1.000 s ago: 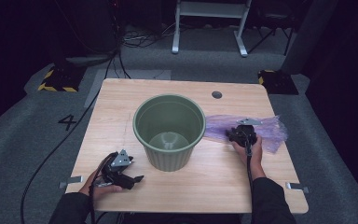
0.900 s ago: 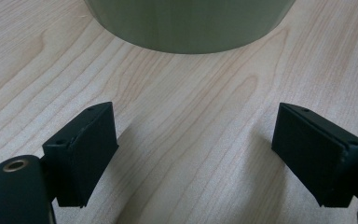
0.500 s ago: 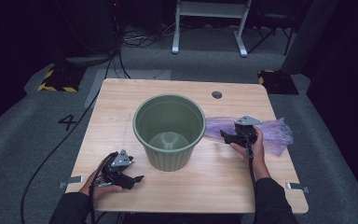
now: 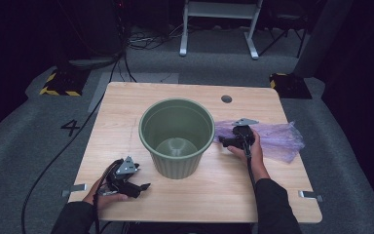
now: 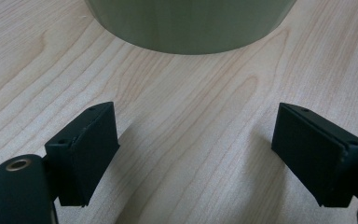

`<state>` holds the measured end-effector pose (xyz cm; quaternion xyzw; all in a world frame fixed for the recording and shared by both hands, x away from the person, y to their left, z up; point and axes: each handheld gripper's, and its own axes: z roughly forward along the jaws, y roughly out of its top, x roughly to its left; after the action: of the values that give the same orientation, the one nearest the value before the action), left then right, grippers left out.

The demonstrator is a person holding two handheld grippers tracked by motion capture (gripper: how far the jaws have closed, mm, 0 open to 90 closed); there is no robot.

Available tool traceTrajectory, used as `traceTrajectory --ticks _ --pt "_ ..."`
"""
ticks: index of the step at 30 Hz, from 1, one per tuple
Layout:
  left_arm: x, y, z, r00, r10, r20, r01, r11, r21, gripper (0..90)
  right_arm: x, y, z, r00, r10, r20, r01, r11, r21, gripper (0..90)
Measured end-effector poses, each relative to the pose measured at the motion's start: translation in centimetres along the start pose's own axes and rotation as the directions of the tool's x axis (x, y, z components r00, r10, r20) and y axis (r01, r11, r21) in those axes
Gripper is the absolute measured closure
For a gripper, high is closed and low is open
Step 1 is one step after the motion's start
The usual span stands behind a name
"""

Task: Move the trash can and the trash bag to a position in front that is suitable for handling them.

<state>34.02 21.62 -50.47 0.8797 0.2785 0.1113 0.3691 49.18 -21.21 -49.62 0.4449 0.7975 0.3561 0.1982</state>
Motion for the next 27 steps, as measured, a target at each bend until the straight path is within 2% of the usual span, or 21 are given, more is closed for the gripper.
traceTrajectory --ticks 6,9,15,17,18,21,27 --pt "0.0 0.0 0.0 1.0000 0.002 -0.002 -0.002 1.0000 0.000 14.0 -0.8 -0.8 -0.1 0.9993 0.037 0.001 -0.037 0.999 -0.007 35.5" --pt "0.0 0.0 0.0 1.0000 0.002 -0.002 -0.002 1.0000 0.001 14.0 -1.0 -1.0 -0.5 0.9997 0.014 0.019 -0.014 1.000 -0.006 45.6" --pt "-0.1 0.0 0.0 1.0000 0.000 -0.004 0.000 1.0000 0.001 14.1 -1.5 -2.2 -1.9 0.9998 -0.021 0.005 0.022 0.999 -0.023 69.2" --pt "-0.1 0.0 0.0 1.0000 0.000 -0.004 0.000 1.0000 0.001 14.2 -1.6 -2.4 -2.2 0.9998 -0.021 0.001 0.021 1.000 -0.023 72.5" --pt "-0.1 0.0 0.0 1.0000 -0.002 -0.005 0.002 1.0000 0.002 14.1 -1.7 -2.8 -2.5 0.9997 -0.024 -0.005 0.024 0.999 -0.026 78.2" --pt "-0.1 0.0 0.0 1.0000 -0.001 -0.005 0.001 1.0000 0.001 14.2 -1.9 -3.0 -2.8 0.9994 -0.033 -0.010 0.033 0.999 -0.026 83.0" --pt "-0.1 0.0 0.0 1.0000 -0.001 -0.006 0.001 1.0000 0.001 14.1 -1.9 -3.2 -3.1 0.9993 -0.036 0.004 0.036 0.999 -0.023 86.4"
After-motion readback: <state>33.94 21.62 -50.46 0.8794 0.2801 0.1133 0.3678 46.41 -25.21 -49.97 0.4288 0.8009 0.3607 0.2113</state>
